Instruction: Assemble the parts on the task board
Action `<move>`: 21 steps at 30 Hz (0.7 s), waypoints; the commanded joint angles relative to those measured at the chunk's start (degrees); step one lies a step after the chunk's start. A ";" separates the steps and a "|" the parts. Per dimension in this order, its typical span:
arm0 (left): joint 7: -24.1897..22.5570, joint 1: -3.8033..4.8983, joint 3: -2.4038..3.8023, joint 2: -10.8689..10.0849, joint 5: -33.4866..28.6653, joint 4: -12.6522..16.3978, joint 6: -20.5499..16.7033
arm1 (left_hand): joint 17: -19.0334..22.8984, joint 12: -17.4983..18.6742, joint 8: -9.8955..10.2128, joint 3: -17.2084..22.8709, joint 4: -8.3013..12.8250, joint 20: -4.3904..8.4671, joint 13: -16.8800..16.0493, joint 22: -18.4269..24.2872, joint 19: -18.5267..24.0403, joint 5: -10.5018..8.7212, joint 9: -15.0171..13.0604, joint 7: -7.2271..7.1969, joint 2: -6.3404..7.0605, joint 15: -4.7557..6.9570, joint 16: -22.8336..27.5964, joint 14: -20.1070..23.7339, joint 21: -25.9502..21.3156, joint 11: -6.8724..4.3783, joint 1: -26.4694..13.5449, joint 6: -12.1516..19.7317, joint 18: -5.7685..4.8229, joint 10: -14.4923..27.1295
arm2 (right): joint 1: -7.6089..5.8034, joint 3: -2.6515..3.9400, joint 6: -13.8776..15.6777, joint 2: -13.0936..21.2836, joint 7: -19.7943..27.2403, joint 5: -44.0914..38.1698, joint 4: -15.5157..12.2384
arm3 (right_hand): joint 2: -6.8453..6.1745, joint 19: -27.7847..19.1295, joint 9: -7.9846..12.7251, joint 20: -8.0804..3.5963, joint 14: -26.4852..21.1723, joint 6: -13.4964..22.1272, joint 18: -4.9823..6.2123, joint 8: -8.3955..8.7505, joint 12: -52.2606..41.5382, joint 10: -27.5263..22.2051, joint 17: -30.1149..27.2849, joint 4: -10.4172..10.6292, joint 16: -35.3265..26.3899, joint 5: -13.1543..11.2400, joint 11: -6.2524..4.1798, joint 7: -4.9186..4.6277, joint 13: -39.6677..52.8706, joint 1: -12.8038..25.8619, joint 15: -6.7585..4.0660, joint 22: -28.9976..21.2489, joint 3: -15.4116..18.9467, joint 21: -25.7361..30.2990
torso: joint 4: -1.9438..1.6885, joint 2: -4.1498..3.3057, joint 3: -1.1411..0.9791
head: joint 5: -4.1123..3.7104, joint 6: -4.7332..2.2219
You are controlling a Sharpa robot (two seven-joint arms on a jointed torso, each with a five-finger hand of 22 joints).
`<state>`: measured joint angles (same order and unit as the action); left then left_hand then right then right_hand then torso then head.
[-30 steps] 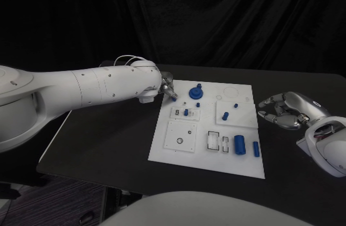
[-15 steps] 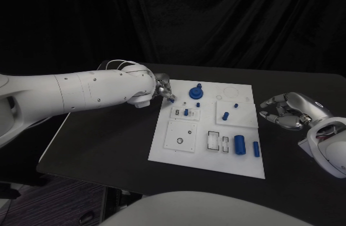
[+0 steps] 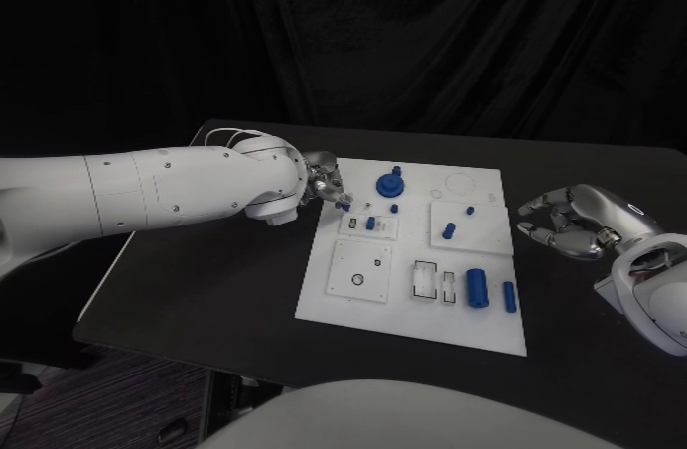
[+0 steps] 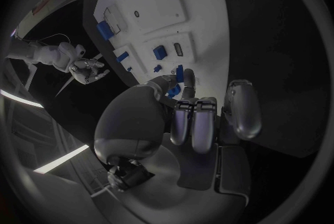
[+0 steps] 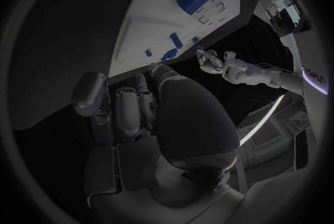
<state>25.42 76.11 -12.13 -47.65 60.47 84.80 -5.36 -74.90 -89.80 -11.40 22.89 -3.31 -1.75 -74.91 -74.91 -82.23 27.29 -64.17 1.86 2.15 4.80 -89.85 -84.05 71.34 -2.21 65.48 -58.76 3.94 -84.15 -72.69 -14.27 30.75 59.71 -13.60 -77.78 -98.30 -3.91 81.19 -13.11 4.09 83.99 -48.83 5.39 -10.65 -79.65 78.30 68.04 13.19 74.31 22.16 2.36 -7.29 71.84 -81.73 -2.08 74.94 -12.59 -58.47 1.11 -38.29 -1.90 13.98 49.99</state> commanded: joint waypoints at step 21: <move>0.39 -2.10 0.04 1.16 -0.93 -0.02 0.33 | -15.10 -0.20 0.42 1.53 0.77 0.40 -15.09 -9.36 0.15 -0.82 0.07 -0.17 -0.41 0.31 -0.15 -5.95 -0.64 -0.13 -1.07 0.00 0.36 -5.85 | 0.15 0.03 0.05 0.13 -0.90 0.27 -0.24 | 0.16 0.04 0.11 -0.06 0.56 -0.30 0.61 -0.03 0.23 -0.21 -0.19 0.03 -0.34 0.41 -0.11 -0.03 -0.10 -0.44 0.08 6.74 -0.30 0.40 | 0.14 -0.08 0.02 | 0.15 0.01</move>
<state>26.26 74.19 -12.14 -46.61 60.01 84.74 -5.25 -74.90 -89.80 -11.14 23.68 -2.83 -1.75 -74.91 -74.91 -82.23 26.74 -64.15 2.09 1.99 4.80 -89.85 -84.05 71.08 -2.21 64.56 -58.95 3.94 -84.15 -72.66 -14.27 30.75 59.79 -13.73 -77.55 -98.46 -3.91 81.19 -13.06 4.09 83.99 -48.83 5.39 -10.65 -79.65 78.30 67.90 13.19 74.32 22.40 2.36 -7.29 71.79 -81.73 -2.08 74.92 -12.59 -58.24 1.24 -38.37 -1.92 14.17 49.99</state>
